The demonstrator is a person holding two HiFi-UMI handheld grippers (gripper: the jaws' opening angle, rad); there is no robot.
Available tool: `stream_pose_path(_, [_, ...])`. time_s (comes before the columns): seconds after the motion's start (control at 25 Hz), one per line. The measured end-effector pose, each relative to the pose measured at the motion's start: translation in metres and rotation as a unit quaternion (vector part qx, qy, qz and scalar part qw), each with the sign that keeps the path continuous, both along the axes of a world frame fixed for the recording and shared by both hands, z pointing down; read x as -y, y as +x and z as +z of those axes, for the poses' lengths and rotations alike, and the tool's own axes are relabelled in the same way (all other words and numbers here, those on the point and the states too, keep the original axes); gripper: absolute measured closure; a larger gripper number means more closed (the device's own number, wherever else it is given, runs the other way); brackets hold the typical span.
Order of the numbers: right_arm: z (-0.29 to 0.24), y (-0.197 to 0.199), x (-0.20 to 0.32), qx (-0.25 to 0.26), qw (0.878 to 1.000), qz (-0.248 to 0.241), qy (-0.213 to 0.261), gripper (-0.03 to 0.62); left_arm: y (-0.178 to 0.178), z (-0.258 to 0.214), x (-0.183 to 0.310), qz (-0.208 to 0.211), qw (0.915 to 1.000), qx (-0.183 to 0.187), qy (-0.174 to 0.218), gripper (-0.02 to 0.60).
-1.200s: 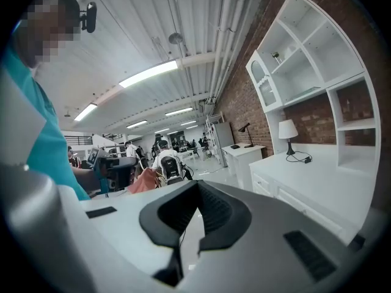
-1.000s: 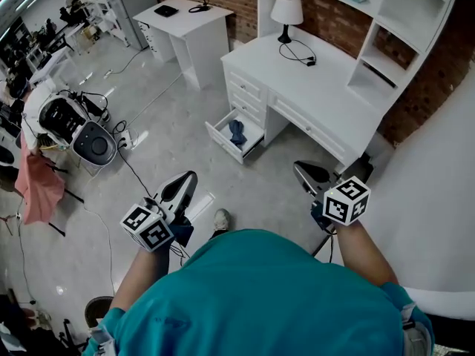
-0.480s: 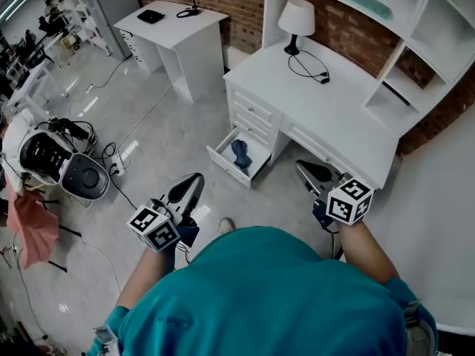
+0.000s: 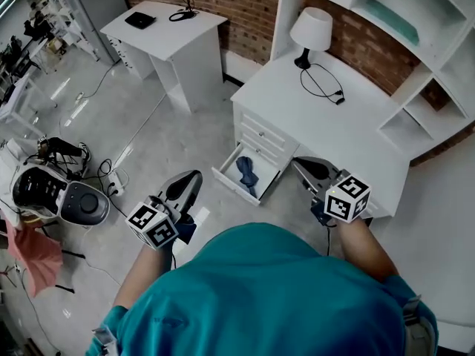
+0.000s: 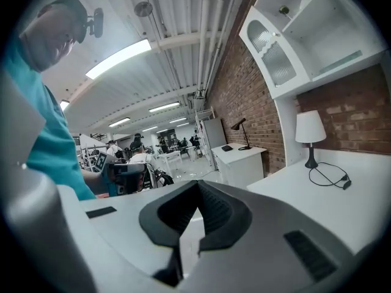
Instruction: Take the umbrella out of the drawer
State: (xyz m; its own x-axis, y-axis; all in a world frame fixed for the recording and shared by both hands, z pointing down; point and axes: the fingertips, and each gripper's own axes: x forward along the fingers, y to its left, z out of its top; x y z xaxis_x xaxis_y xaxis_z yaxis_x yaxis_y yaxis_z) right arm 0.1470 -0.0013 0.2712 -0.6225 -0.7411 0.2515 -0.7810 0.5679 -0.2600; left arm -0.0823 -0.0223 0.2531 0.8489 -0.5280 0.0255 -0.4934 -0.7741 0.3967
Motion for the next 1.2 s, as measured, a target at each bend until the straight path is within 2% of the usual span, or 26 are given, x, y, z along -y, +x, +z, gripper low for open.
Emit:
stream_pose_path(0.28, [0.019,0.019,0.065,-0.001,0.999,-0.048,-0.017,0.576,0.03,0.021,0.054,-0.027,0.9994,0.009,-0.018,0.574])
stream_pose_path(0.4, [0.026,0.033,0.097,0.005,0.996,-0.089,-0.013,0.574,0.048,0.026,0.076,-0.065,0.9976,0.017,-0.017,0.574])
stream_pose_path(0.52, [0.036,0.043,0.122,0.017,0.991,-0.134,-0.027,0.575,0.063,0.029,0.092,-0.117,0.9923,0.011,-0.04,0.574])
stream_pose_path(0.68, [0.046,0.045,0.155,0.02,0.983,-0.175,-0.044,0.574,0.082,0.034,0.103,-0.138,0.9886,0.024,-0.057,0.574])
stream_pose_path(0.88, [0.059,0.019,0.177,0.034,0.984,-0.167,-0.06,0.574,0.064,0.042,0.119,-0.124,0.9904,0.026,-0.056,0.574])
stream_pose_path(1.04, [0.08,-0.007,0.182,0.009,0.987,-0.137,-0.077,0.574,0.036,0.063,0.128,-0.105,0.9921,0.022,-0.066,0.574])
stream_pose_path(1.2, [0.108,-0.028,0.187,-0.013,0.985,-0.126,-0.115,0.574,0.015,0.085,0.139,-0.094,0.9928,0.025,-0.07,0.574])
